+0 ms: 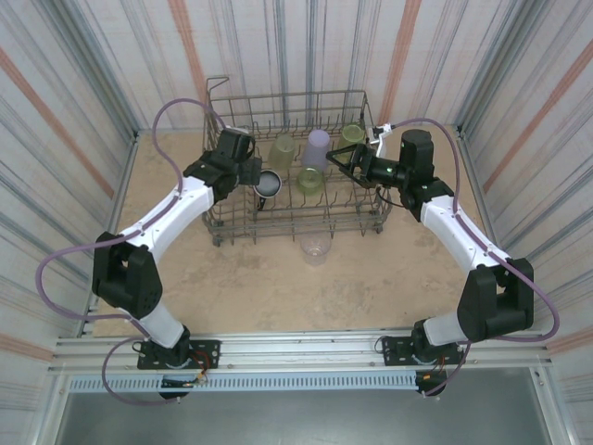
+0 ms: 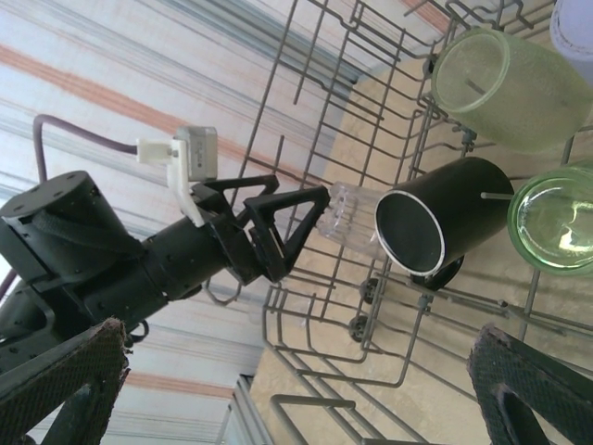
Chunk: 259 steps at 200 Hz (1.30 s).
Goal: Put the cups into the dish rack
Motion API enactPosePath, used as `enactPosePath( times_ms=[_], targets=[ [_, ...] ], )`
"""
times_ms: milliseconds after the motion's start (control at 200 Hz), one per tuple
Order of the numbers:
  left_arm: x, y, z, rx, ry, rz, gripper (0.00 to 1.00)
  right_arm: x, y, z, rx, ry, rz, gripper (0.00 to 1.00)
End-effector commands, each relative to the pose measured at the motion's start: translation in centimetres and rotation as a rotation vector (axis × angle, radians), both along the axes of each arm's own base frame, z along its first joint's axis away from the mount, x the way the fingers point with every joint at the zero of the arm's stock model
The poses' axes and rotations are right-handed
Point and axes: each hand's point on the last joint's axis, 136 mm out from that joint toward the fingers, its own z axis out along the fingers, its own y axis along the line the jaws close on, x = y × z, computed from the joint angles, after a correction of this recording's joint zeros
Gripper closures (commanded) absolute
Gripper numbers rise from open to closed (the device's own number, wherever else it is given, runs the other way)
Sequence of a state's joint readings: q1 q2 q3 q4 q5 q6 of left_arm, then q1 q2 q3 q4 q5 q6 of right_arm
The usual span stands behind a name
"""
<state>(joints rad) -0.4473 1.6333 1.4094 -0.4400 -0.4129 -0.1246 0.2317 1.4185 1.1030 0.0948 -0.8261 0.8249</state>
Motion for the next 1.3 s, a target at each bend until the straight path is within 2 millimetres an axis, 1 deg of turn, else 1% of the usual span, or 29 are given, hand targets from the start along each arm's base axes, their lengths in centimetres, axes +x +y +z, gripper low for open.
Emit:
enactPosePath(
  times_ms=[0, 135, 356, 431, 491, 646, 847, 992, 1097, 1172, 1292],
  targets=[
    [-0.3, 0.4, 5.7, -0.036, -0.121, 0.016, 0.01, -0.2, 0.2, 1.2, -0.020, -0.046, 0.003, 0.01],
    [-1.1, 0.0, 8.1, -0.090, -0.164, -0.011, 0.01, -0.2, 0.2, 1.0, -0.019, -0.033, 0.002, 0.01],
    [-3.2, 0.3, 11.8, -0.175, -0.228, -0.024, 0.01, -0.6, 0.5, 1.0, -0.018, -0.022, 0.015, 0.01],
    [-3.8, 1.3, 12.6, -0.166, -0.235, 0.013, 0.01, -0.7, 0.5, 0.9, -0.026, -0.025, 0.017, 0.01],
    [-4.3, 2.3, 12.8, -0.140, -0.231, 0.049, 0.01, -0.8, 0.4, 0.8, -0.035, -0.026, 0.016, 0.01],
    [-5.8, 5.1, 12.5, -0.119, -0.203, 0.127, 0.01, -1.1, 0.3, 0.4, -0.064, -0.019, 0.021, 0.01],
    [-8.6, 8.7, 11.7, -0.130, -0.171, 0.224, 0.01, -1.7, 0.0, 0.7, -0.089, -0.034, 0.030, 0.01],
    [-10.6, 11.2, 10.4, -0.141, -0.125, 0.307, 0.01, -2.2, -0.3, 0.8, -0.106, -0.043, 0.028, 0.01],
    [-12.3, 12.7, 9.0, -0.147, -0.075, 0.365, 0.01, -2.4, -0.5, 0.7, -0.110, -0.046, 0.028, 0.01],
    [-13.4, 14.1, 8.1, -0.142, -0.055, 0.422, 0.01, -2.5, -0.7, 0.6, -0.113, -0.043, 0.027, 0.01],
    [-14.7, 15.8, 6.5, -0.163, -0.006, 0.484, 0.01, -2.6, -0.9, 0.7, -0.120, -0.047, 0.024, 0.01]
  ],
)
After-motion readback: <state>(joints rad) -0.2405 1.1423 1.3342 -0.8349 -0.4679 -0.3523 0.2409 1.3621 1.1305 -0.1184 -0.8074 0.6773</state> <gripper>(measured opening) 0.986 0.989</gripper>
